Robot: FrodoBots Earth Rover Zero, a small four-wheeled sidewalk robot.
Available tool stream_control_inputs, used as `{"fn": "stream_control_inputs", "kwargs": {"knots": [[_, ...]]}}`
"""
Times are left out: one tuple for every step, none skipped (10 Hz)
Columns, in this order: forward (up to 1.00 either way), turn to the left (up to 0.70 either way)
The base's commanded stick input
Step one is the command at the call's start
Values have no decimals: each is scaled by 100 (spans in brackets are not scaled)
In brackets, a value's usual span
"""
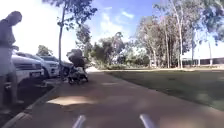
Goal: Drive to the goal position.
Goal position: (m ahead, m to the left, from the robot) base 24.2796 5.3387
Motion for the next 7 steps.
{"fn": "stream_control_inputs", "kwargs": {"knots": [[100, 0], [100, 0], [100, 0], [100, 0], [100, 0], [100, 0], [100, 9]]}}
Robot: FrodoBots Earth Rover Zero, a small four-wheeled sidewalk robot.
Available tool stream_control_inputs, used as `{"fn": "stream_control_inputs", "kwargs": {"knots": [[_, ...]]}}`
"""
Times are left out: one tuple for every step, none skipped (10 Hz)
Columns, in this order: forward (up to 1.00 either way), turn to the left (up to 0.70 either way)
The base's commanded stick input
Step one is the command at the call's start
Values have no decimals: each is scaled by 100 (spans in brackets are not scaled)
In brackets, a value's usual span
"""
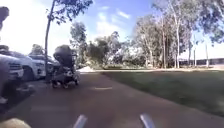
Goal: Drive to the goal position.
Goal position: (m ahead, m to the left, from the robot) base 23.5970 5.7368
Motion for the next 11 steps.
{"fn": "stream_control_inputs", "kwargs": {"knots": [[100, 23], [100, 33], [100, 0], [100, 0], [100, 0], [100, 0], [100, 0], [100, 0], [100, 0], [100, 0], [100, 0]]}}
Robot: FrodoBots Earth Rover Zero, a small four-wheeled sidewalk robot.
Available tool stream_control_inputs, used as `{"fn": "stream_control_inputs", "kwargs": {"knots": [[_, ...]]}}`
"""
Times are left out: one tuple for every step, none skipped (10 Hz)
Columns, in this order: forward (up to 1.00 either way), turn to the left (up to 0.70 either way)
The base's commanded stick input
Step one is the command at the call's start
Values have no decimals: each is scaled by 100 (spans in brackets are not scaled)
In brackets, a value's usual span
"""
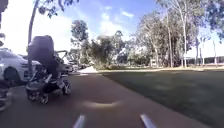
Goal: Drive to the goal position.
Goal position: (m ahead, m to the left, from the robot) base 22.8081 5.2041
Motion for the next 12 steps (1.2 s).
{"fn": "stream_control_inputs", "kwargs": {"knots": [[100, 0], [100, 0], [100, 0], [100, 0], [100, 0], [100, 0], [100, 0], [100, 0], [100, 40], [100, 40], [100, 40], [100, 40]]}}
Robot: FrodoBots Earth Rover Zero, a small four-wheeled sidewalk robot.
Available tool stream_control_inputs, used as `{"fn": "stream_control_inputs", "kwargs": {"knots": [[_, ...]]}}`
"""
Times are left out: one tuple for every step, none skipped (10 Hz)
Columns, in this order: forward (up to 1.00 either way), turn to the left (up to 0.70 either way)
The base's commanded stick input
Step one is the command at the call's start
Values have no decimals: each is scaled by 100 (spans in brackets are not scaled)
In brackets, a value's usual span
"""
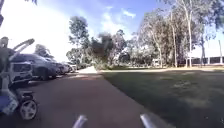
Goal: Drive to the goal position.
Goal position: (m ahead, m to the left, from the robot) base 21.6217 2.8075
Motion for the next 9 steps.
{"fn": "stream_control_inputs", "kwargs": {"knots": [[100, 40], [100, 8], [100, 0], [100, 0], [100, 0], [100, 0], [100, 0], [100, 0], [100, 0]]}}
